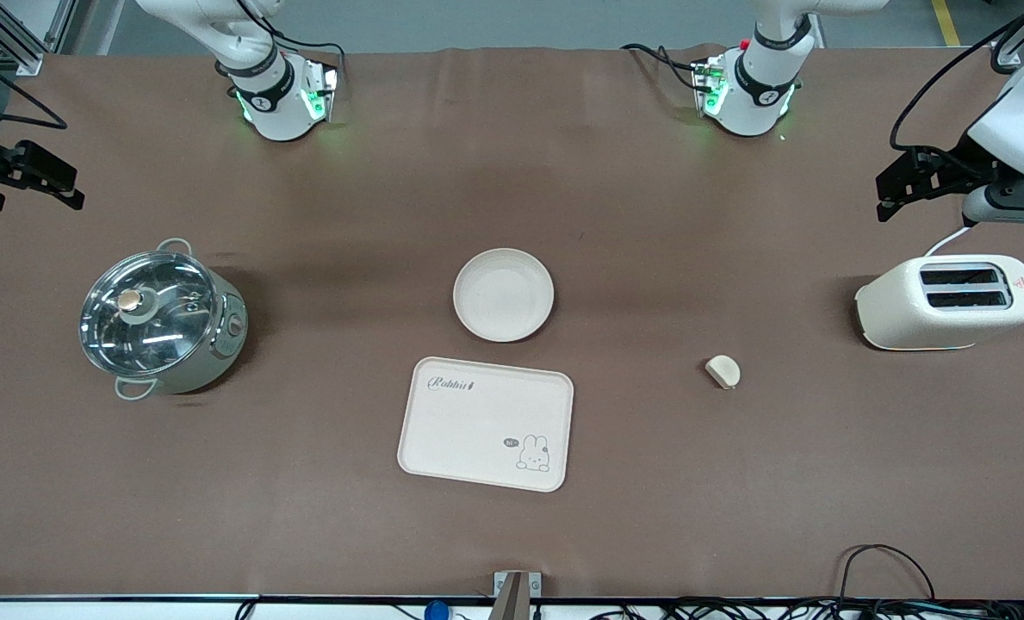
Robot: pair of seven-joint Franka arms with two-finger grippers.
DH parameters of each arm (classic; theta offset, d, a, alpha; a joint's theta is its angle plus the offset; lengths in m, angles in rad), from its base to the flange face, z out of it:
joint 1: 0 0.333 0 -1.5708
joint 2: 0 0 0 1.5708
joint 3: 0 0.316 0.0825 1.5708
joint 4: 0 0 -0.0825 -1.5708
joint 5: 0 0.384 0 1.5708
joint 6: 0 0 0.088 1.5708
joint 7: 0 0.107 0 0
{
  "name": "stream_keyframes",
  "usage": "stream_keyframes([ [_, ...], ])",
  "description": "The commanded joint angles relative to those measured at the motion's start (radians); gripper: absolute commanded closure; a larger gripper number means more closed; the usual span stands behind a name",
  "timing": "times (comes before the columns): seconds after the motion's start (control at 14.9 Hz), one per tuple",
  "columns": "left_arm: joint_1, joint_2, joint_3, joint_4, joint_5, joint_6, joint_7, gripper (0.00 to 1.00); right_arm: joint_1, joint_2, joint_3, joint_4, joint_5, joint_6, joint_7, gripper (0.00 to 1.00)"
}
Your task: Place bun in plate and plate on tray
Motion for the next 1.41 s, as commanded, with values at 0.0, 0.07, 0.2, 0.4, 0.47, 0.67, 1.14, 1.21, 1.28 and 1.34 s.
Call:
stream_keyframes([
  [0.0, 0.000, 0.011, 0.007, 0.018, -0.009, -0.008, 0.036, 0.00, -0.009, -0.005, 0.007, -0.006, 0.011, -0.002, 0.013, 0.00],
  [0.07, 0.000, 0.011, 0.007, 0.021, -0.009, -0.008, 0.031, 0.00, -0.009, -0.005, 0.007, -0.006, 0.011, -0.001, 0.013, 0.00],
  [0.2, 0.000, 0.012, 0.007, 0.026, -0.010, -0.008, 0.020, 0.00, -0.009, -0.005, 0.007, -0.006, 0.011, 0.001, 0.013, 0.00],
  [0.4, 0.006, 0.059, 0.009, 0.009, -0.009, -0.007, 0.037, 0.00, -0.009, -0.004, 0.007, -0.008, 0.012, 0.003, 0.013, 0.00],
  [0.47, 0.005, 0.098, 0.009, 0.006, -0.007, -0.005, 0.039, 0.00, -0.007, -0.005, 0.007, -0.011, 0.014, -0.002, 0.013, 0.00],
  [0.67, 0.006, 0.251, 0.009, -0.040, -0.032, 0.155, -0.016, 0.00, -0.001, -0.004, 0.007, -0.019, 0.050, -0.010, 0.013, 0.00],
  [1.14, -0.013, 0.554, -0.013, -0.138, -0.139, 0.620, -0.295, 0.00, 0.169, 0.096, 0.010, -0.166, 0.196, 0.173, 0.095, 0.00],
  [1.21, -0.012, 0.554, -0.031, -0.203, -0.139, 0.698, -0.321, 0.00, 0.197, 0.128, 0.008, -0.187, 0.222, 0.202, 0.100, 0.00],
  [1.28, -0.007, 0.549, -0.048, -0.266, -0.139, 0.775, -0.343, 0.00, 0.217, 0.148, 0.010, -0.207, 0.229, 0.228, 0.102, 0.00],
  [1.34, -0.007, 0.548, -0.059, -0.311, -0.139, 0.841, -0.355, 0.00, 0.230, 0.156, 0.008, -0.233, 0.236, 0.254, 0.103, 0.00],
])
